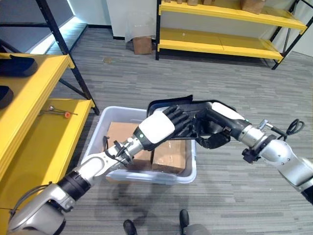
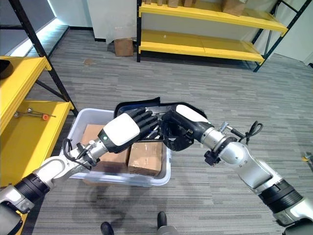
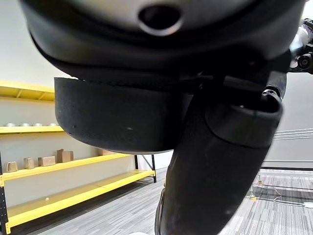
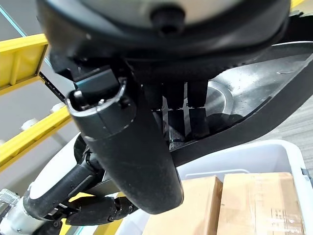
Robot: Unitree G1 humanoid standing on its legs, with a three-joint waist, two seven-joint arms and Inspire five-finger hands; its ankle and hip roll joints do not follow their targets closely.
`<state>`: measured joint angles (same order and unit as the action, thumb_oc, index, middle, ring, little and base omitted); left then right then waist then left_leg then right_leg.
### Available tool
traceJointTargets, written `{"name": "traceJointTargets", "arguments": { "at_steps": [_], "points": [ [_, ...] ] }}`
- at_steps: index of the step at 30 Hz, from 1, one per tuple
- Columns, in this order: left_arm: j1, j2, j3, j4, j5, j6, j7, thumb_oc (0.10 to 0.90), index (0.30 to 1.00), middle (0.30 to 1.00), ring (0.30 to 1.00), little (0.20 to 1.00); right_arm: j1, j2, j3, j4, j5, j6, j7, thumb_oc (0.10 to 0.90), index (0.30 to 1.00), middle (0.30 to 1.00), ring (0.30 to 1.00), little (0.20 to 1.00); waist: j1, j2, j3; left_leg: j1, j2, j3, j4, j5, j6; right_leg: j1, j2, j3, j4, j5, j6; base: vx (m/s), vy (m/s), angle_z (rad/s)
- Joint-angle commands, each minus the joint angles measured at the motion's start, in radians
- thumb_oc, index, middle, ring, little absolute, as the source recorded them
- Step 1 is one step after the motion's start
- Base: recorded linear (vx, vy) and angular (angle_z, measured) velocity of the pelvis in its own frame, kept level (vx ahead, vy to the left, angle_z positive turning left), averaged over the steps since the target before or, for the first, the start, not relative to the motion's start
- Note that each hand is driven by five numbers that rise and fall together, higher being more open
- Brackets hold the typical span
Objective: Move parts from the plastic box to the shelf.
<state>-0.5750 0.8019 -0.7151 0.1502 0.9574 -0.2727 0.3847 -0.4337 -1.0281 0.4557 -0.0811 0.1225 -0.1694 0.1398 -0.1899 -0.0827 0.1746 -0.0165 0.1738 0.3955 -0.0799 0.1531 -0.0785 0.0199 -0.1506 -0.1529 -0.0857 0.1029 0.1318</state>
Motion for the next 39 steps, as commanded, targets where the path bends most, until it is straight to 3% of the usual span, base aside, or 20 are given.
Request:
{"name": "traceJointTargets", "arguments": {
  "at_steps": [1, 13, 21, 22, 26, 34, 39],
  "points": [
    [-0.163, -0.063, 0.017, 0.030, -0.013, 0.024, 0.084, 0.400, 0.300, 0.300, 0.300, 0.300, -0.190, -0.020, -0.071, -0.088, 0.100, -0.102, -0.066, 0.400, 0.300, 0.300, 0.300, 0.300, 0.026, -0.017, -0.074, 0.136, 0.101, -0.025, -0.007, -0.059, -0.085, -0.020, -0.051, 0.011, 0.022, 0.056, 0.078, 0.00, 0.000, 0.00],
    [-0.133, -0.075, 0.049, 0.020, -0.033, 0.027, 0.083, 0.400, 0.300, 0.300, 0.300, 0.300, -0.181, -0.018, -0.081, -0.096, 0.097, -0.099, -0.068, 0.400, 0.300, 0.300, 0.300, 0.300, 0.025, -0.017, -0.083, 0.139, 0.100, -0.025, -0.007, -0.062, -0.084, -0.016, -0.048, 0.012, 0.022, 0.055, 0.075, 0.00, 0.000, -0.01],
    [-0.070, -0.054, 0.115, -0.001, -0.047, 0.033, 0.089, 0.400, 0.300, 0.300, 0.300, 0.300, -0.123, -0.003, -0.144, -0.118, 0.108, -0.101, -0.080, 0.400, 0.300, 0.300, 0.300, 0.300, 0.028, -0.015, -0.088, 0.142, 0.098, -0.030, -0.007, -0.063, -0.083, -0.008, -0.051, 0.011, 0.021, 0.054, 0.075, 0.00, 0.000, 0.00],
    [-0.042, -0.047, 0.150, -0.004, -0.055, 0.038, 0.090, 0.400, 0.300, 0.300, 0.300, 0.300, -0.082, 0.022, -0.191, -0.121, 0.138, -0.105, -0.095, 0.900, 1.000, 1.000, 1.000, 1.000, 0.026, -0.010, -0.086, 0.142, 0.097, -0.030, -0.007, -0.064, -0.082, -0.007, -0.051, 0.009, 0.022, 0.053, 0.075, 0.00, 0.000, 0.00],
    [0.008, -0.025, 0.198, -0.029, -0.061, 0.040, 0.092, 0.400, 0.300, 0.300, 0.300, 0.300, 0.016, 0.065, -0.284, -0.170, 0.179, -0.114, -0.100, 0.900, 1.000, 1.000, 1.000, 1.000, 0.027, -0.007, -0.090, 0.142, 0.095, -0.033, -0.007, -0.065, -0.081, -0.005, -0.052, 0.007, 0.023, 0.052, 0.075, 0.00, 0.000, 0.00],
    [0.222, 0.036, 0.389, -0.073, -0.071, 0.045, 0.103, 0.400, 0.300, 0.300, 0.300, 0.300, 0.283, 0.160, -0.468, -0.303, 0.310, -0.134, -0.051, 0.900, 1.000, 1.000, 1.000, 1.000, 0.023, 0.014, -0.093, 0.137, 0.086, -0.037, -0.007, -0.064, -0.080, -0.005, -0.059, 0.004, 0.021, 0.051, 0.076, 0.00, -0.004, -0.02],
    [0.422, 0.028, 0.568, -0.105, -0.105, 0.041, 0.108, 0.400, 0.300, 0.300, 0.300, 0.300, 0.460, 0.220, -0.561, -0.350, 0.339, -0.125, -0.008, 0.900, 1.000, 1.000, 1.000, 1.000, 0.021, 0.032, -0.096, 0.133, 0.080, -0.040, -0.007, -0.061, -0.080, -0.008, -0.062, 0.006, 0.021, 0.050, 0.073, 0.00, 0.000, 0.00]
  ]
}}
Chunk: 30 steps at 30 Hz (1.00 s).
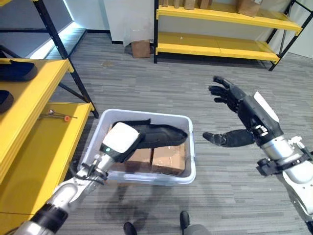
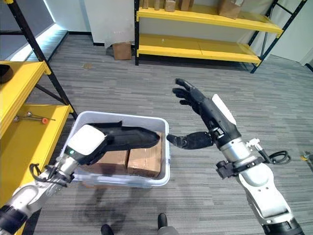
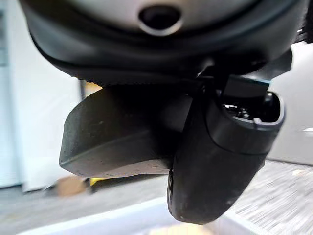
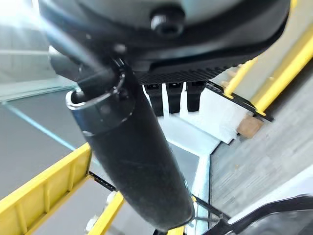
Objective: Move parts from the plastic box to the shelf.
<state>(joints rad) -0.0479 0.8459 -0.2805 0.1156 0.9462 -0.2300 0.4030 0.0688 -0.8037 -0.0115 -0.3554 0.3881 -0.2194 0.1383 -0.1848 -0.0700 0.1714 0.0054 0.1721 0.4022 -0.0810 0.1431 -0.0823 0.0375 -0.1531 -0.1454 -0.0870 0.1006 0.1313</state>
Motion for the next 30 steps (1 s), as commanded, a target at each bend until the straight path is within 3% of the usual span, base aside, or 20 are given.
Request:
{"name": "traceJointTargets", "arguments": {
  "at_steps": [1, 6, 10, 15, 19, 22, 26, 27, 28, 30],
  "points": [
    [-0.095, -0.016, 0.140, -0.077, -0.095, -0.003, 0.087, 0.400, 0.300, 0.300, 0.300, 0.300, -0.037, -0.004, -0.095, -0.081, 0.074, -0.073, -0.005, 0.900, 1.000, 1.000, 1.000, 1.000, 0.015, 0.020, -0.095, 0.112, 0.082, -0.046, -0.006, -0.052, -0.076, -0.026, -0.060, -0.001, 0.023, 0.052, 0.074, 0.00, 0.000, 0.00],
    [0.096, -0.088, 0.307, -0.120, -0.172, -0.024, 0.092, 0.400, 0.300, 0.300, 0.300, 0.300, 0.103, 0.104, -0.165, -0.042, 0.086, -0.058, -0.002, 0.900, 1.000, 1.000, 1.000, 1.000, 0.016, 0.044, -0.103, 0.125, 0.080, -0.048, -0.006, -0.049, -0.076, -0.018, -0.062, -0.001, 0.038, 0.033, 0.065, 0.00, -0.033, -0.01],
    [0.144, -0.110, 0.334, -0.135, -0.193, -0.030, 0.085, 0.400, 0.300, 0.300, 0.300, 0.300, 0.126, 0.113, -0.177, -0.038, 0.062, -0.052, -0.003, 0.900, 1.000, 1.000, 1.000, 1.000, 0.022, 0.052, -0.104, 0.126, 0.082, -0.055, -0.006, -0.044, -0.074, -0.015, -0.058, -0.005, 0.060, 0.015, 0.056, -0.01, -0.030, 0.00],
    [0.219, -0.163, 0.365, -0.164, -0.254, -0.035, 0.065, 0.400, 0.300, 0.300, 0.300, 0.300, 0.072, 0.100, -0.119, -0.041, 0.023, -0.045, -0.006, 0.900, 1.000, 1.000, 1.000, 1.000, 0.053, 0.072, -0.092, 0.129, 0.108, -0.077, 0.002, -0.016, -0.076, -0.014, -0.032, -0.028, 0.129, -0.045, 0.029, -0.07, -0.102, 0.07],
    [0.283, -0.197, 0.393, -0.191, -0.276, -0.027, 0.061, 0.400, 0.300, 0.300, 0.300, 0.300, -0.024, 0.097, -0.042, -0.054, 0.005, -0.054, -0.023, 0.900, 1.000, 1.000, 1.000, 1.000, 0.102, 0.087, -0.069, 0.113, 0.160, -0.112, 0.019, 0.050, -0.093, -0.005, 0.016, -0.062, 0.170, -0.093, -0.004, -0.11, -0.184, 0.09],
    [0.297, -0.210, 0.399, -0.201, -0.275, -0.018, 0.061, 0.400, 0.300, 0.300, 0.300, 0.300, -0.109, 0.104, -0.004, -0.050, -0.010, -0.067, -0.062, 0.900, 1.000, 1.000, 1.000, 1.000, 0.147, 0.105, -0.034, 0.056, 0.214, -0.169, 0.011, 0.175, -0.146, -0.003, 0.059, -0.114, 0.179, -0.120, -0.031, -0.20, -0.174, 0.23],
    [0.278, -0.222, 0.387, -0.209, -0.274, -0.012, 0.062, 0.400, 0.300, 0.300, 0.300, 0.300, -0.144, 0.109, 0.006, -0.043, -0.025, -0.074, -0.091, 0.900, 1.000, 1.000, 1.000, 1.000, 0.155, 0.102, -0.012, 0.003, 0.222, -0.203, 0.030, 0.217, -0.149, 0.006, 0.058, -0.168, 0.186, -0.128, -0.044, -0.20, -0.135, 0.69],
    [0.229, -0.213, 0.357, -0.218, -0.278, -0.015, 0.073, 0.400, 0.300, 0.300, 0.300, 0.300, -0.132, 0.122, 0.012, -0.027, 0.011, -0.078, -0.111, 0.900, 1.000, 1.000, 1.000, 1.000, 0.149, 0.057, 0.017, -0.047, 0.173, -0.114, 0.315, 0.034, -0.074, -0.020, 0.013, -0.244, 0.216, -0.123, -0.076, -0.36, -0.231, 1.07],
    [0.218, -0.207, 0.352, -0.223, -0.284, -0.016, 0.079, 0.400, 0.300, 0.300, 0.300, 0.300, -0.118, 0.130, 0.011, -0.030, 0.014, -0.079, -0.111, 0.900, 1.000, 1.000, 1.000, 1.000, 0.141, 0.049, 0.014, -0.060, 0.159, -0.117, 0.423, -0.063, -0.068, -0.023, 0.000, -0.251, 0.231, -0.138, -0.071, -0.42, -0.253, 1.38],
    [0.194, -0.203, 0.349, -0.221, -0.283, -0.007, 0.089, 0.400, 0.300, 0.300, 0.300, 0.300, -0.094, 0.150, 0.009, -0.043, 0.004, -0.077, -0.111, 0.900, 1.000, 1.000, 1.000, 1.000, 0.134, 0.039, 0.004, -0.047, 0.130, -0.094, 0.541, -0.172, -0.045, -0.038, -0.012, -0.296, 0.252, -0.146, -0.087, -0.10, -0.015, 1.64]
  ]
}}
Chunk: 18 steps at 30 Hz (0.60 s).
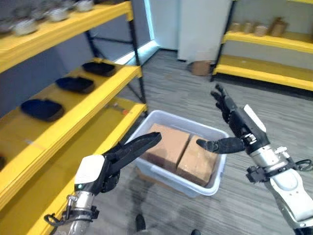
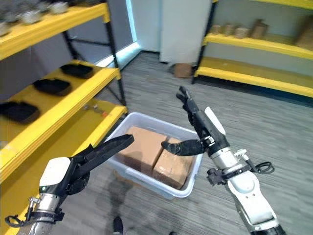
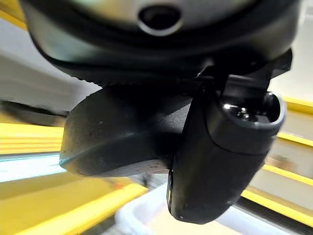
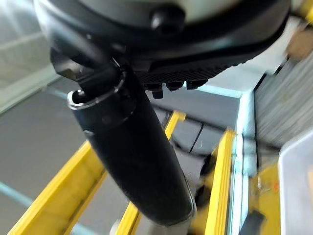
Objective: Move parts from the plastic box to the shelf.
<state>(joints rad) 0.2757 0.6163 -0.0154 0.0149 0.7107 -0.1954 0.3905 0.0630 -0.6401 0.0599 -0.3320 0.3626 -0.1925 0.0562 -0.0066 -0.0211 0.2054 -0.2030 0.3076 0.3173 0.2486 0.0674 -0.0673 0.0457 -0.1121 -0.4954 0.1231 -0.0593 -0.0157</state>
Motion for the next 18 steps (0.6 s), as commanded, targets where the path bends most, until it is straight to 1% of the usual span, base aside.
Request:
{"name": "traceJointTargets", "arguments": {
  "at_steps": [1, 2, 3, 4, 5, 6, 7, 8, 10, 11, 12, 13, 14, 15, 16, 17, 18],
  "points": [
    [-0.131, 0.029, 0.081, -0.120, -0.047, -0.041, 0.102, 0.400, 0.300, 0.300, 0.300, 0.300, -0.085, -0.011, -0.065, -0.069, 0.027, -0.103, -0.030, 0.900, 1.000, 1.000, 1.000, 1.000, -0.046, -0.009, -0.030, 0.155, -0.004, -0.014, 0.226, -0.108, -0.057, -0.046, -0.055, 0.051, 0.047, 0.009, 0.062, -0.05, 0.084, 1.33],
    [-0.147, 0.033, 0.070, -0.116, -0.042, -0.035, 0.107, 0.400, 0.300, 0.300, 0.300, 0.300, -0.068, 0.003, -0.068, -0.076, 0.008, -0.103, -0.038, 0.900, 1.000, 1.000, 1.000, 1.000, -0.047, -0.009, -0.034, 0.158, -0.035, -0.026, 0.239, -0.159, -0.046, -0.056, -0.066, 0.029, 0.075, 0.004, 0.065, -0.01, 0.151, 0.79],
    [-0.152, 0.034, 0.068, -0.117, -0.034, -0.033, 0.112, 0.400, 0.300, 0.300, 0.300, 0.300, -0.047, 0.018, -0.076, -0.083, -0.003, -0.102, -0.041, 0.900, 1.000, 1.000, 1.000, 1.000, -0.059, -0.009, -0.042, 0.182, -0.048, -0.011, 0.153, -0.212, -0.018, -0.057, -0.084, 0.005, 0.082, 0.015, 0.080, -0.02, 0.265, 0.56],
    [-0.162, 0.029, 0.060, -0.115, -0.024, -0.027, 0.118, 0.400, 0.300, 0.300, 0.300, 0.300, -0.010, 0.045, -0.099, -0.108, -0.004, -0.112, -0.040, 0.900, 1.000, 1.000, 1.000, 1.000, -0.074, -0.004, -0.064, 0.218, -0.051, 0.029, 0.037, -0.208, -0.022, -0.050, -0.104, -0.032, 0.082, 0.026, 0.108, 0.01, 0.293, 0.52],
    [-0.168, 0.030, 0.047, -0.117, -0.020, -0.030, 0.123, 0.400, 0.300, 0.300, 0.300, 0.300, -0.001, 0.058, -0.098, -0.106, -0.008, -0.109, -0.047, 0.900, 1.000, 1.000, 1.000, 1.000, -0.068, -0.005, -0.069, 0.216, -0.059, 0.015, 0.021, -0.208, -0.020, -0.044, -0.117, -0.040, 0.075, 0.031, 0.115, 0.03, 0.282, 1.01],
    [-0.172, 0.037, 0.040, -0.118, -0.014, -0.030, 0.132, 0.400, 0.300, 0.300, 0.300, 0.300, 0.002, 0.063, -0.097, -0.104, -0.016, -0.108, -0.052, 0.900, 1.000, 1.000, 1.000, 1.000, -0.063, -0.011, -0.068, 0.210, -0.076, -0.004, 0.015, -0.209, -0.011, -0.041, -0.133, -0.047, 0.074, 0.044, 0.120, 0.04, 0.165, 1.70],
    [-0.174, 0.039, 0.038, -0.118, -0.013, -0.030, 0.134, 0.400, 0.300, 0.300, 0.300, 0.300, 0.002, 0.065, -0.097, -0.103, -0.018, -0.109, -0.053, 0.900, 1.000, 1.000, 1.000, 1.000, -0.067, -0.015, -0.068, 0.207, -0.082, -0.008, 0.015, -0.209, -0.007, -0.039, -0.139, -0.051, 0.075, 0.046, 0.124, 0.03, 0.160, 1.59],
    [-0.175, 0.043, 0.038, -0.126, -0.008, -0.031, 0.142, 0.400, 0.300, 0.300, 0.300, 0.300, 0.004, 0.073, -0.088, -0.099, -0.011, -0.111, -0.054, 0.900, 1.000, 1.000, 1.000, 1.000, -0.060, -0.019, -0.063, 0.205, -0.099, -0.016, 0.009, -0.209, 0.000, -0.036, -0.159, -0.055, 0.074, 0.067, 0.132, 0.01, 0.181, 0.99],
    [-0.156, 0.054, 0.050, -0.139, -0.006, -0.037, 0.155, 0.400, 0.300, 0.300, 0.300, 0.300, 0.012, 0.083, -0.081, -0.095, -0.011, -0.115, -0.052, 0.900, 1.000, 1.000, 1.000, 1.000, -0.051, -0.025, -0.063, 0.220, -0.131, -0.018, -0.042, -0.203, 0.009, -0.035, -0.193, -0.066, 0.066, 0.105, 0.158, 0.03, 0.294, 0.37],
    [-0.142, 0.063, 0.060, -0.150, 0.000, -0.032, 0.174, 0.400, 0.300, 0.300, 0.300, 0.300, 0.001, 0.084, -0.069, -0.092, -0.044, -0.112, -0.065, 0.900, 1.000, 1.000, 1.000, 1.000, -0.038, -0.030, -0.062, 0.228, -0.170, -0.032, -0.076, -0.203, 0.024, -0.030, -0.220, -0.068, 0.048, 0.140, 0.178, 0.03, 0.254, 0.40],
    [-0.141, 0.063, 0.061, -0.150, 0.000, -0.032, 0.174, 0.400, 0.300, 0.300, 0.300, 0.300, 0.000, 0.085, -0.068, -0.092, -0.045, -0.112, -0.066, 0.900, 1.000, 1.000, 1.000, 1.000, -0.039, -0.031, -0.061, 0.230, -0.172, -0.032, -0.078, -0.202, 0.025, -0.029, -0.221, -0.069, 0.047, 0.141, 0.179, 0.04, 0.244, 0.44],
    [-0.138, 0.063, 0.064, -0.153, 0.004, -0.031, 0.183, 0.400, 0.300, 0.300, 0.300, 0.300, -0.006, 0.085, -0.060, -0.091, -0.054, -0.112, -0.067, 0.900, 1.000, 1.000, 1.000, 1.000, -0.030, -0.034, -0.062, 0.233, -0.187, -0.036, -0.085, -0.206, 0.031, -0.025, -0.232, -0.068, 0.038, 0.161, 0.188, 0.07, 0.261, 0.45],
    [-0.121, 0.062, 0.076, -0.161, 0.010, -0.031, 0.202, 0.400, 0.300, 0.300, 0.300, 0.300, -0.008, 0.092, -0.052, -0.084, -0.067, -0.114, -0.074, 0.900, 1.000, 1.000, 1.000, 1.000, -0.020, -0.041, -0.064, 0.243, -0.231, -0.046, -0.111, -0.211, 0.051, -0.009, -0.262, -0.068, 0.008, 0.210, 0.216, 0.07, 0.270, 0.38],
    [-0.119, 0.063, 0.076, -0.162, 0.010, -0.031, 0.203, 0.400, 0.300, 0.300, 0.300, 0.300, -0.008, 0.092, -0.051, -0.084, -0.068, -0.114, -0.075, 0.900, 1.000, 1.000, 1.000, 1.000, -0.020, -0.042, -0.064, 0.244, -0.235, -0.046, -0.114, -0.210, 0.054, -0.007, -0.265, -0.069, 0.005, 0.214, 0.219, 0.09, 0.385, 0.21],
    [-0.113, 0.062, 0.086, -0.166, 0.014, -0.026, 0.217, 0.400, 0.300, 0.300, 0.300, 0.300, -0.005, 0.102, -0.046, -0.077, -0.068, -0.115, -0.084, 0.900, 1.000, 1.000, 1.000, 1.000, -0.011, -0.044, -0.067, 0.244, -0.272, -0.055, -0.132, -0.211, 0.066, -0.001, -0.294, -0.062, -0.017, 0.262, 0.242, 0.05, 0.218, 0.28],
    [-0.111, 0.063, 0.087, -0.168, 0.015, -0.026, 0.217, 0.400, 0.300, 0.300, 0.300, 0.300, -0.004, 0.103, -0.045, -0.076, -0.069, -0.116, -0.084, 0.900, 1.000, 1.000, 1.000, 1.000, -0.013, -0.047, -0.069, 0.246, -0.280, -0.056, -0.138, -0.208, 0.072, 0.002, -0.299, -0.063, -0.023, 0.271, 0.248, 0.09, 0.351, 0.41],
    [-0.111, 0.063, 0.089, -0.173, 0.015, -0.031, 0.225, 0.400, 0.300, 0.300, 0.300, 0.300, 0.008, 0.111, -0.045, -0.070, -0.075, -0.116, -0.093, 0.900, 1.000, 1.000, 1.000, 1.000, -0.009, -0.044, -0.069, 0.247, -0.298, -0.066, -0.159, -0.205, 0.075, 0.003, -0.317, -0.059, -0.027, 0.297, 0.258, 0.04, 0.180, 0.47]
  ]
}}
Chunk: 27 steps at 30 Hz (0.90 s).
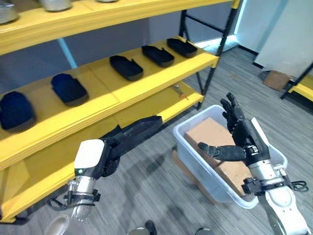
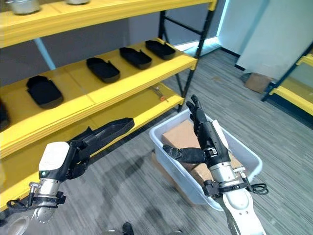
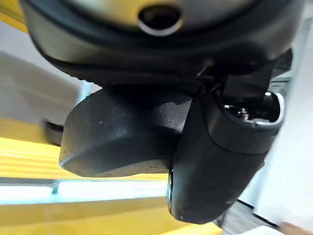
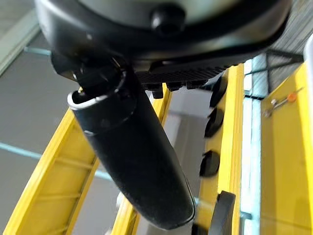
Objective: Move parts from the plastic box to the shelf.
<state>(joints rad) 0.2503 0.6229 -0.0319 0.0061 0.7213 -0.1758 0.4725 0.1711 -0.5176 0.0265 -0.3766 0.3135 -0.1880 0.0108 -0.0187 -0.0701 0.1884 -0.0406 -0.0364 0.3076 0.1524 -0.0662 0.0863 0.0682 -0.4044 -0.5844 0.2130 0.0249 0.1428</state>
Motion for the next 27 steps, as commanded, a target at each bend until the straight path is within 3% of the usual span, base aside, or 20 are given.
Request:
{"name": "traceJointTargets", "arguments": {
  "at_steps": [1, 2, 3, 4, 5, 7, 8, 9, 10, 12, 14, 16, 19, 21, 22, 23, 24, 25, 26, 27],
  "points": [
    [-0.084, 0.057, 0.104, -0.166, 0.005, -0.051, 0.144, 0.400, 0.300, 0.300, 0.300, 0.300, -0.097, -0.011, -0.012, -0.025, -0.028, -0.121, -0.049, 0.900, 1.000, 1.000, 1.000, 1.000, 0.000, 0.002, -0.055, 0.086, 0.039, -0.060, -0.072, -0.065, -0.074, -0.018, -0.030, 0.026, -0.121, 0.219, 0.101, 0.15, 0.360, 0.47],
    [-0.104, 0.072, 0.086, -0.172, 0.001, -0.052, 0.155, 0.400, 0.300, 0.300, 0.300, 0.300, -0.081, 0.009, -0.007, -0.007, -0.031, -0.117, -0.067, 0.900, 1.000, 1.000, 1.000, 1.000, -0.019, 0.012, -0.060, 0.106, 0.018, -0.100, -0.138, -0.043, -0.063, -0.044, -0.038, 0.092, -0.095, 0.241, 0.102, 0.11, 0.218, 0.41],
    [-0.105, 0.073, 0.086, -0.170, 0.001, -0.052, 0.156, 0.400, 0.300, 0.300, 0.300, 0.300, -0.082, 0.009, -0.006, -0.006, -0.032, -0.117, -0.068, 0.900, 1.000, 1.000, 1.000, 1.000, -0.018, 0.012, -0.061, 0.109, 0.017, -0.099, -0.146, -0.039, -0.062, -0.049, -0.040, 0.096, -0.089, 0.240, 0.102, 0.09, 0.280, 0.74],
    [-0.115, 0.078, 0.074, -0.168, 0.000, -0.055, 0.160, 0.400, 0.300, 0.300, 0.300, 0.300, -0.085, 0.012, -0.002, 0.000, -0.033, -0.116, -0.073, 0.900, 1.000, 1.000, 1.000, 1.000, -0.039, 0.012, -0.055, 0.112, 0.008, -0.103, -0.168, -0.011, -0.052, -0.077, -0.026, 0.148, -0.075, 0.249, 0.078, -0.01, 0.152, 0.81],
    [-0.130, 0.084, 0.060, -0.159, -0.005, -0.054, 0.159, 0.400, 0.300, 0.300, 0.300, 0.300, -0.094, 0.013, 0.005, 0.005, -0.029, -0.119, -0.076, 0.900, 1.000, 1.000, 1.000, 1.000, -0.056, 0.017, -0.049, 0.120, 0.004, -0.123, -0.192, 0.008, -0.043, -0.113, 0.015, 0.240, -0.047, 0.232, 0.060, 0.02, 0.227, 0.64],
    [-0.140, 0.080, 0.050, -0.148, -0.012, -0.056, 0.153, 0.400, 0.300, 0.300, 0.300, 0.300, -0.097, 0.009, 0.011, 0.008, -0.026, -0.120, -0.070, 0.900, 1.000, 1.000, 1.000, 1.000, -0.069, 0.032, -0.042, 0.143, 0.005, -0.131, -0.232, 0.031, -0.032, -0.184, 0.136, 0.345, 0.023, 0.131, 0.007, 0.08, 0.194, 0.18],
    [-0.139, 0.074, 0.045, -0.148, -0.013, -0.058, 0.148, 0.400, 0.300, 0.300, 0.300, 0.300, -0.093, 0.006, 0.015, 0.013, -0.022, -0.119, -0.061, 0.900, 1.000, 1.000, 1.000, 1.000, -0.076, 0.033, -0.040, 0.151, 0.000, -0.140, -0.238, 0.031, -0.028, -0.207, 0.204, 0.368, 0.038, 0.083, -0.013, 0.07, 0.101, 0.06],
    [-0.139, 0.074, 0.046, -0.148, -0.013, -0.058, 0.148, 0.400, 0.300, 0.300, 0.300, 0.300, -0.094, 0.006, 0.015, 0.013, -0.022, -0.119, -0.061, 0.900, 1.000, 1.000, 1.000, 1.000, -0.075, 0.033, -0.041, 0.150, 0.001, -0.139, -0.238, 0.032, -0.029, -0.209, 0.204, 0.369, 0.038, 0.083, -0.013, 0.12, 0.087, -0.08],
    [-0.130, 0.065, 0.042, -0.149, -0.018, -0.064, 0.133, 0.400, 0.300, 0.300, 0.300, 0.300, -0.079, 0.003, 0.014, 0.017, -0.013, -0.120, -0.047, 0.900, 1.000, 1.000, 1.000, 1.000, -0.082, 0.028, -0.039, 0.156, -0.012, -0.152, -0.239, 0.028, -0.024, -0.230, 0.300, 0.375, 0.028, 0.035, -0.035, 0.10, 0.043, -0.10],
    [-0.131, 0.059, 0.039, -0.144, -0.017, -0.060, 0.128, 0.400, 0.300, 0.300, 0.300, 0.300, -0.068, 0.001, 0.011, 0.018, -0.003, -0.124, -0.037, 0.900, 1.000, 1.000, 1.000, 1.000, -0.088, 0.014, -0.043, 0.141, -0.029, -0.165, -0.240, 0.037, -0.028, -0.241, 0.367, 0.373, -0.025, 0.039, -0.045, 0.09, 0.011, 0.00],
    [-0.144, 0.049, 0.022, -0.137, -0.017, -0.059, 0.124, 0.400, 0.300, 0.300, 0.300, 0.300, -0.058, -0.002, 0.004, 0.013, -0.004, -0.129, -0.035, 0.900, 1.000, 1.000, 1.000, 1.000, -0.107, 0.010, -0.049, 0.140, -0.036, -0.189, -0.240, 0.037, -0.035, -0.235, 0.421, 0.432, -0.089, 0.045, -0.045, 0.09, -0.021, 0.28],
    [-0.151, 0.031, 0.002, -0.133, -0.014, -0.066, 0.121, 0.400, 0.300, 0.300, 0.300, 0.300, -0.029, -0.019, -0.017, -0.001, -0.022, -0.133, -0.038, 0.900, 1.000, 1.000, 1.000, 1.000, -0.118, 0.001, -0.057, 0.131, -0.046, -0.198, -0.239, 0.045, -0.045, -0.195, 0.428, 0.489, -0.169, 0.069, -0.050, 0.10, -0.053, 0.63],
    [-0.121, 0.004, 0.003, -0.153, -0.031, -0.082, 0.115, 0.400, 0.300, 0.300, 0.300, 0.300, -0.015, -0.025, -0.035, -0.010, -0.027, -0.136, -0.045, 0.900, 1.000, 1.000, 1.000, 1.000, -0.101, 0.014, -0.078, 0.132, -0.040, -0.178, -0.226, 0.034, -0.051, -0.139, 0.426, 0.462, -0.234, 0.079, -0.044, 0.16, -0.070, 0.37],
    [-0.142, 0.000, -0.020, -0.147, -0.049, -0.088, 0.108, 0.400, 0.300, 0.300, 0.300, 0.300, -0.025, -0.033, -0.037, -0.008, -0.013, -0.144, -0.054, 0.900, 1.000, 1.000, 1.000, 1.000, -0.104, 0.005, -0.052, 0.079, -0.043, -0.159, -0.092, -0.001, -0.069, -0.144, 0.408, 0.458, -0.206, 0.072, -0.055, 0.01, -0.044, 0.04],
    [-0.175, 0.003, -0.041, -0.140, -0.058, -0.088, 0.105, 0.400, 0.300, 0.300, 0.300, 0.300, -0.030, -0.041, -0.048, -0.005, -0.010, -0.149, -0.066, 0.900, 1.000, 1.000, 1.000, 1.000, -0.120, -0.006, -0.029, 0.028, -0.007, -0.090, 0.012, -0.027, -0.108, -0.151, 0.378, 0.426, -0.187, 0.064, -0.062, -0.10, -0.017, 0.17],
    [-0.193, 0.004, -0.052, -0.137, -0.064, -0.090, 0.101, 0.400, 0.300, 0.300, 0.300, 0.300, -0.036, -0.044, -0.056, -0.004, -0.019, -0.151, -0.080, 0.900, 1.000, 1.000, 1.000, 1.000, -0.134, -0.018, -0.023, 0.010, 0.044, -0.028, 0.066, -0.033, -0.120, -0.153, 0.356, 0.402, -0.178, 0.060, -0.064, -0.08, -0.010, 0.45],
    [-0.196, 0.005, -0.052, -0.136, -0.065, -0.090, 0.101, 0.400, 0.300, 0.300, 0.300, 0.300, -0.037, -0.044, -0.055, -0.003, -0.021, -0.151, -0.082, 0.900, 1.000, 1.000, 1.000, 1.000, -0.134, -0.017, -0.021, 0.001, 0.049, -0.028, 0.084, -0.041, -0.123, -0.154, 0.358, 0.401, -0.175, 0.058, -0.066, 0.00, 0.023, 1.16],
    [-0.209, 0.012, -0.054, -0.149, -0.085, -0.104, 0.105, 0.400, 0.300, 0.300, 0.300, 0.300, -0.043, -0.043, -0.055, -0.002, -0.028, -0.151, -0.094, 0.900, 1.000, 1.000, 1.000, 1.000, -0.133, -0.027, -0.009, -0.006, 0.141, 0.002, 0.146, -0.075, -0.128, -0.143, 0.339, 0.380, -0.155, 0.041, -0.064, 0.05, 0.057, 1.06],
    [-0.213, 0.015, -0.053, -0.151, -0.093, -0.108, 0.113, 0.400, 0.300, 0.300, 0.300, 0.300, -0.042, -0.042, -0.055, -0.002, -0.021, -0.153, -0.094, 0.900, 1.000, 1.000, 1.000, 1.000, -0.130, -0.036, -0.011, -0.010, 0.186, -0.007, 0.154, -0.063, -0.132, -0.140, 0.328, 0.378, -0.150, 0.036, -0.063, 0.11, 0.165, 0.89],
    [-0.212, 0.017, -0.047, -0.148, -0.123, -0.111, 0.119, 0.400, 0.300, 0.300, 0.300, 0.300, -0.030, -0.039, -0.058, -0.005, -0.007, -0.154, -0.095, 0.900, 1.000, 1.000, 1.000, 1.000, -0.124, -0.040, -0.017, -0.010, 0.308, -0.045, 0.116, 0.007, -0.156, -0.145, 0.299, 0.365, -0.114, 0.005, -0.053, 0.09, 0.218, 0.13]
  ]
}}
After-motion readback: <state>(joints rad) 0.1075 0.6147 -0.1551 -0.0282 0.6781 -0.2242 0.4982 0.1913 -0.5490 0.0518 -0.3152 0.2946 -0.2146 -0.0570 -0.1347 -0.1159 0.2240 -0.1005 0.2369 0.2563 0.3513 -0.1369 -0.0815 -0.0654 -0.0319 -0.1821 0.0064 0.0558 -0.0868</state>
